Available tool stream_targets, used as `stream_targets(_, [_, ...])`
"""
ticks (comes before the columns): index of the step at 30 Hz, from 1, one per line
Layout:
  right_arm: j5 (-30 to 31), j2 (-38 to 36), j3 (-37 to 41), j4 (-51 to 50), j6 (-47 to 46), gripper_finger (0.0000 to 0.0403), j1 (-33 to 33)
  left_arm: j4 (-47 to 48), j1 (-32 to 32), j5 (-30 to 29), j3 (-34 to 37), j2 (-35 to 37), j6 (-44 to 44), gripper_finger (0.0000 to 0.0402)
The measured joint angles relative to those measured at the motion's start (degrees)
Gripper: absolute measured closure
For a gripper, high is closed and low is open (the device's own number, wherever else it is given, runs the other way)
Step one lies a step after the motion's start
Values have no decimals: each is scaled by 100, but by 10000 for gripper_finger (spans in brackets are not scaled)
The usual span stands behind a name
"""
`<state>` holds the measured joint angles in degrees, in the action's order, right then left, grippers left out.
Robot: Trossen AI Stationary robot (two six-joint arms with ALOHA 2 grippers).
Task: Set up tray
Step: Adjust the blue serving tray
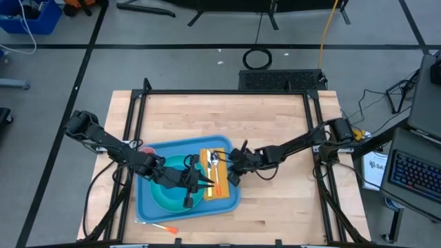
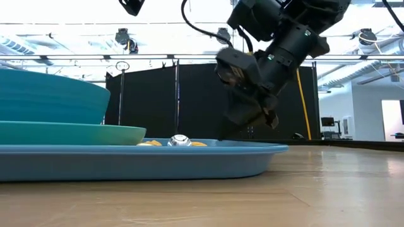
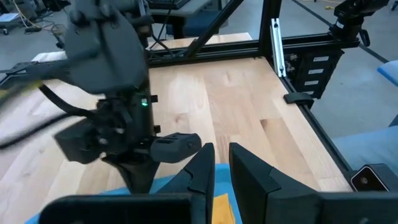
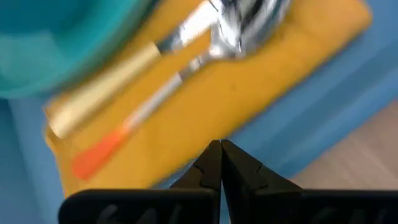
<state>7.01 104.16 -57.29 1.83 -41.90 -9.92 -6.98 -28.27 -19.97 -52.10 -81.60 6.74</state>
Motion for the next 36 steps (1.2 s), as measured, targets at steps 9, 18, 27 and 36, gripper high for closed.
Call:
stream_targets(9, [-75,144,-11,126,60,403,243,-2,0,2,0,0,-15,348])
stream_targets(18, [-16,428,-51,-416,-166,403,367,-2,-2,-2,0,0,-24,348])
stream_targets(27, [517,426,-40,-1460,-683,403,279,4,-2,-3,0,0,-21,348])
stream_targets(36, [796,426,-42,-2019,-1194,403,190,11,-4,0,0,0,2,348])
